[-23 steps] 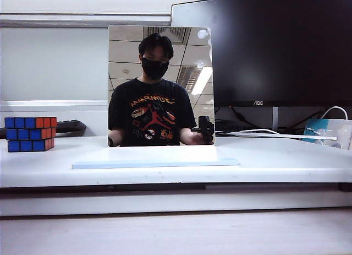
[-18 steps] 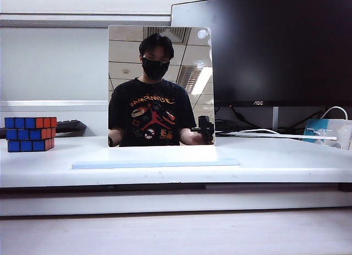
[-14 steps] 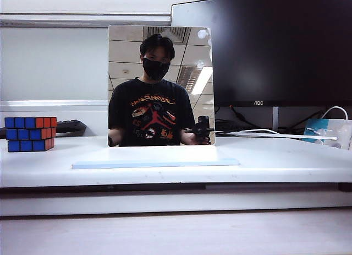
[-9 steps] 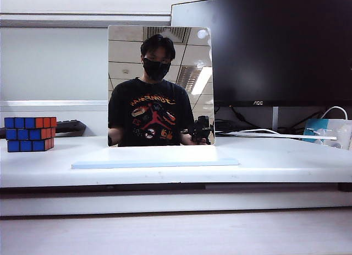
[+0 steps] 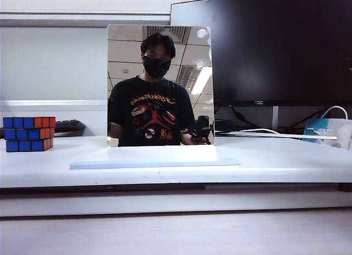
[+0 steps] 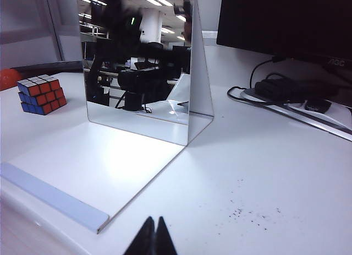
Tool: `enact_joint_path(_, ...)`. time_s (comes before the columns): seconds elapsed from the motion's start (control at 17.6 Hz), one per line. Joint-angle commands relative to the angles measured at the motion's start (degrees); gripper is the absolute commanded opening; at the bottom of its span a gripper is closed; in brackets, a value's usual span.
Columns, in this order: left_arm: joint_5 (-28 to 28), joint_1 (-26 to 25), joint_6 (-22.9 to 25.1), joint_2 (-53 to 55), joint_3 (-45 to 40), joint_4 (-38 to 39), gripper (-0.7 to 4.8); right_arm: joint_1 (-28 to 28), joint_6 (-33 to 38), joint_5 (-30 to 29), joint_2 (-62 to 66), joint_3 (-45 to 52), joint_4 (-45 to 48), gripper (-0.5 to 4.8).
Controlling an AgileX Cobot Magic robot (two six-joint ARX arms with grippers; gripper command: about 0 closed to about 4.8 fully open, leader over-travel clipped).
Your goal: Move the the Rubik's Cube near the mirror.
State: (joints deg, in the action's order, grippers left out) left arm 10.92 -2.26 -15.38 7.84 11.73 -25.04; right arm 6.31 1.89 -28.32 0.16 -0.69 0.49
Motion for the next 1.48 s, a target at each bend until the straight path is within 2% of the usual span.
enact_joint_path(0.06, -6.2, 0.3, 7.0, 12.9, 6.0, -1.3, 4.79, 0.0, 0.0, -0.1, 0.0, 0.3, 0.6, 0.0)
enact_joint_path(0.11, -5.6, 0.7, 6.5, 21.7, 7.7, -1.6, 4.79, 0.0, 0.0, -0.1, 0.0, 0.3, 0.6, -0.01)
enact_joint_path(0.17, -4.0, 1.0, 5.7, 26.0, 8.2, -1.7, 4.79, 0.0, 0.0, -0.1, 0.0, 0.3, 0.6, 0.0)
enact_joint_path(0.23, -2.3, 3.6, 5.6, 37.1, 8.3, -4.8, 4.79, 0.0, 0.0, -0.1, 0.0, 0.3, 0.6, -0.01)
enact_joint_path(0.28, -4.9, 6.6, 6.6, 47.4, 8.3, -10.0, 4.79, 0.0, 0.0, -0.1, 0.0, 0.3, 0.6, 0.0)
enact_joint_path(0.4, -6.9, 8.4, 7.0, 56.7, 8.3, -17.7, 4.79, 0.0, 0.0, -0.1, 0.0, 0.3, 0.6, -0.01)
enact_joint_path(0.51, -8.9, 9.3, 6.1, 64.4, 8.3, -22.9, 4.79, 0.0, 0.0, -0.1, 0.0, 0.3, 0.6, 0.0)
enact_joint_path(0.63, -11.3, 9.3, 4.1, 69.9, 8.6, -23.1, 4.79, 0.0, 0.0, -0.1, 0.0, 0.3, 0.6, 0.0)
enact_joint_path(0.8, -9.5, 9.4, 2.7, 78.6, 9.0, -26.6, 4.79, 0.0, 0.1, -0.1, 0.0, 0.3, 0.6, -0.01)
enact_joint_path(1.02, -9.3, 9.4, 2.7, 80.3, 11.1, -28.5, 4.79, 0.0, 0.1, -0.1, 0.0, 0.3, 0.6, -0.01)
enact_joint_path(1.08, -9.2, 9.4, 2.7, 80.3, 12.5, -27.5, 3.22, 0.0, 0.1, -0.1, 0.0, 0.3, 0.6, -0.01)
enact_joint_path(1.14, -9.2, 9.4, 2.7, 80.3, 13.6, -25.5, 1.91, 0.0, 0.1, -0.1, 0.0, 0.3, 0.7, -0.01)
enact_joint_path(1.19, -9.2, 9.4, 2.7, 80.3, 14.7, -21.2, 0.93, 0.0, 0.1, -0.1, 0.0, 0.3, 0.7, -0.01)
enact_joint_path(1.25, -6.5, 9.4, 2.4, 80.2, 14.7, -19.7, -0.06, 0.0, 0.1, -0.1, 0.0, 0.3, 0.7, -0.01)
enact_joint_path(1.36, 0.2, 9.5, -2.3, 78.9, 14.7, -19.3, -0.06, 0.0, 0.1, -0.1, 0.0, 0.3, 0.7, -0.01)
enact_joint_path(1.42, 0.6, 10.4, -4.9, 77.4, 14.6, -18.0, -0.06, 0.0, 0.1, -0.1, 0.0, 0.3, 0.7, -0.01)
enact_joint_path(1.48, -1.5, 12.9, -5.6, 74.4, 14.6, -15.7, -0.06, 0.0, 0.1, -0.1, 0.0, 0.3, 0.7, -0.01)
